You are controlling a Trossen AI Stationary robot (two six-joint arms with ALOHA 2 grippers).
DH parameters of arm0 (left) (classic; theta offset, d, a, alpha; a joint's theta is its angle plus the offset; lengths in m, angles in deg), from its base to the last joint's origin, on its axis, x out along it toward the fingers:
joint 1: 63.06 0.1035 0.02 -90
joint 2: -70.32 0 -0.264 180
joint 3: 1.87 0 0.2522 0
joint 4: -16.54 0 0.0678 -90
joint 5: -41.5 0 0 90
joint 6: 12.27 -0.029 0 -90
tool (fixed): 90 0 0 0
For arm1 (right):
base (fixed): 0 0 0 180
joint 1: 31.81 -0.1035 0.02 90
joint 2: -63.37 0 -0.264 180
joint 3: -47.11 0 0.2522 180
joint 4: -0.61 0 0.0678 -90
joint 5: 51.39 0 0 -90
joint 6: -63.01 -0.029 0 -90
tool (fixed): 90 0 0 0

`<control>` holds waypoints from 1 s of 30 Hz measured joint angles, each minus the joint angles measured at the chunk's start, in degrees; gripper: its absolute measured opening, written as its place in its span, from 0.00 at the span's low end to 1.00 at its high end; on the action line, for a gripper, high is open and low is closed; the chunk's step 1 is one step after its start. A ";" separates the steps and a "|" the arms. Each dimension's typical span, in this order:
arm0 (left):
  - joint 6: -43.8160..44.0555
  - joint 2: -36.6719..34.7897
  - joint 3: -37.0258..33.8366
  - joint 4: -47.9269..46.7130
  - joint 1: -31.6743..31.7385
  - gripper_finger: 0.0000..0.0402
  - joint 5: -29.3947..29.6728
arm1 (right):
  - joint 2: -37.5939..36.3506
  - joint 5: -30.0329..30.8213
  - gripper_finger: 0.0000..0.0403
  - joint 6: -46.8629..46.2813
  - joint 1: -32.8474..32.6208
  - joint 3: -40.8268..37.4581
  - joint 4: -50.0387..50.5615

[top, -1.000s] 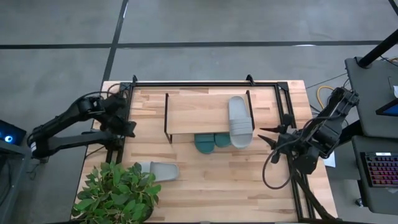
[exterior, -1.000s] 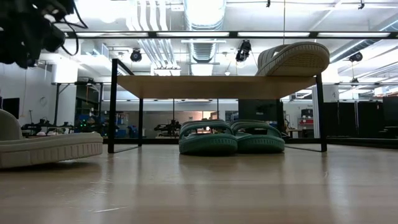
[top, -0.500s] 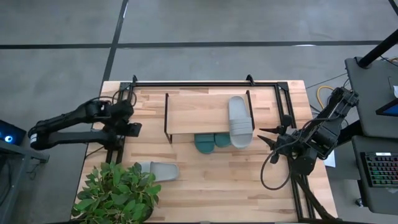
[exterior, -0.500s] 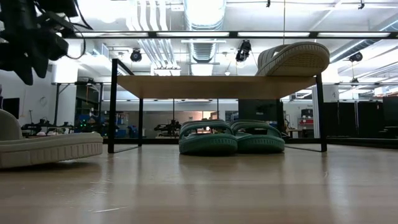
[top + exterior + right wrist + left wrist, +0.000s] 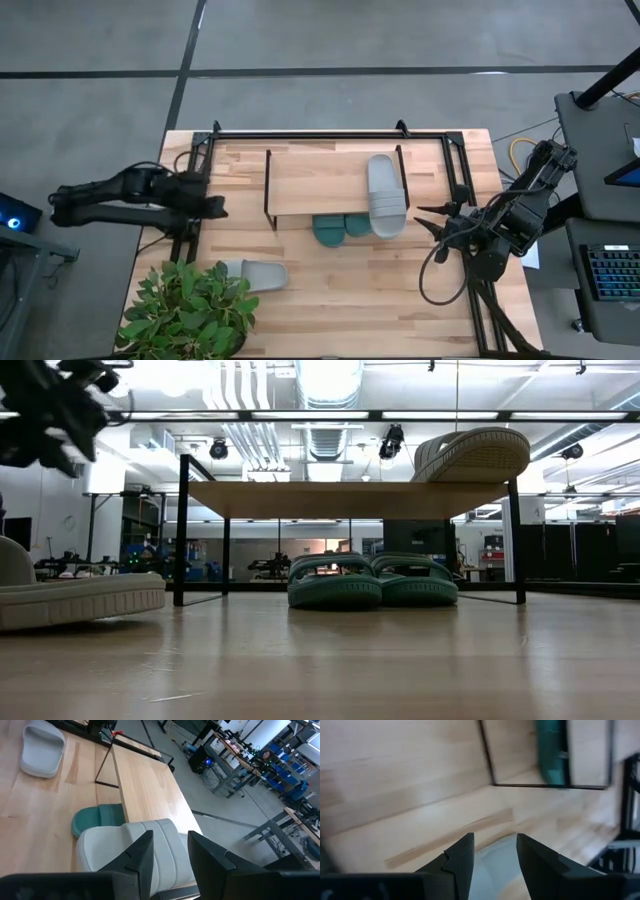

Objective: Pick and place slides into the shelf
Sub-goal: Put the gray slides on the shelf

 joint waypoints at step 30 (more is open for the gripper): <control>40.83 14.31 0.55 0.00 -43.71 0.33 20.46 | 0.00 0.42 0.28 0.01 -0.02 0.00 0.06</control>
